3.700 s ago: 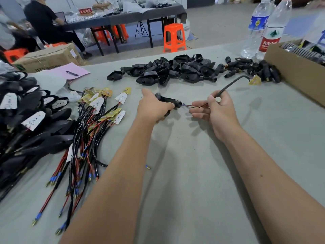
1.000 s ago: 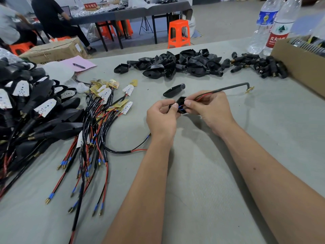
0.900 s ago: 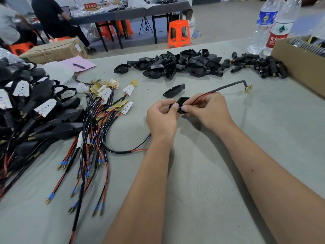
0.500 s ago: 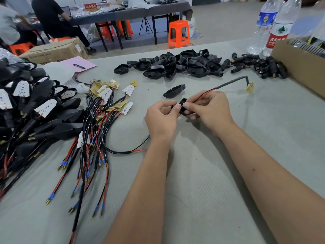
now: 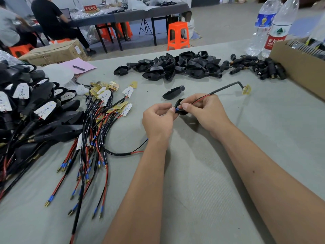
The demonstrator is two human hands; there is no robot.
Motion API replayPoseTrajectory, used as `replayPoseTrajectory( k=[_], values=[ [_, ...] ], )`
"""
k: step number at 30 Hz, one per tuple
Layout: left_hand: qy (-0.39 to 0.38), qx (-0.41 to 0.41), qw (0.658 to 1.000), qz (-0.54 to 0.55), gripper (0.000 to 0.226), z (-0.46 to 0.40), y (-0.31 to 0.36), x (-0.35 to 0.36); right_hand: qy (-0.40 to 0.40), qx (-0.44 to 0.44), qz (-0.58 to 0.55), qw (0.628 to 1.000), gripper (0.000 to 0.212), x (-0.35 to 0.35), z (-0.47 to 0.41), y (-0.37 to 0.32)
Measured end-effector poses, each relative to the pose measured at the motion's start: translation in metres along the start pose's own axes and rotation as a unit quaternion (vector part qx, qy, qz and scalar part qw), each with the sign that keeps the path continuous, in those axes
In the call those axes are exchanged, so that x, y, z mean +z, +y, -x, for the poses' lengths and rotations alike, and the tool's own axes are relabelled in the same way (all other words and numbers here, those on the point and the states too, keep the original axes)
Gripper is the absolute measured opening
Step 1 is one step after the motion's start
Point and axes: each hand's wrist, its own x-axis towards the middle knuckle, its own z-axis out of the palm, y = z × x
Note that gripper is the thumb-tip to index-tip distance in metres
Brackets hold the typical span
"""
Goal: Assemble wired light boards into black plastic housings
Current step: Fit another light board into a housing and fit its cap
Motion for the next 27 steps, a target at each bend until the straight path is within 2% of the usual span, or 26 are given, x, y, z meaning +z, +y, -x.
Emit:
replayPoseTrajectory(
  k=[4, 8, 13, 16, 21, 24, 27],
  values=[
    [-0.008, 0.004, 1.0, -0.003, 0.015, 0.001, 0.0, 0.002, 0.068, 0.012, 0.024, 0.997, 0.019, 0.004, 0.0, 0.003],
    [-0.016, 0.017, 1.0, -0.007, 0.019, 0.001, -0.003, 0.004, 0.105, 0.016, 0.065, 0.992, 0.017, 0.01, -0.002, 0.004],
    [-0.016, -0.007, 0.999, 0.033, 0.008, -0.001, -0.003, 0.001, 0.062, 0.033, 0.007, 0.998, 0.014, 0.008, -0.001, 0.003],
    [-0.02, -0.024, 0.998, 0.062, 0.009, 0.001, 0.0, -0.001, 0.034, 0.031, -0.018, 0.999, 0.015, 0.006, -0.002, 0.0],
    [-0.028, -0.062, 0.991, 0.119, 0.015, 0.001, 0.006, -0.005, 0.061, 0.015, 0.084, 0.994, 0.018, 0.006, 0.0, 0.002],
    [-0.03, -0.067, 0.99, 0.12, 0.011, 0.003, 0.008, -0.005, 0.076, 0.005, 0.082, 0.994, 0.015, 0.006, 0.0, 0.002],
    [-0.022, -0.056, 0.992, 0.11, 0.009, 0.004, 0.008, -0.004, 0.039, 0.023, 0.046, 0.998, 0.009, 0.005, 0.001, 0.001]
  ],
)
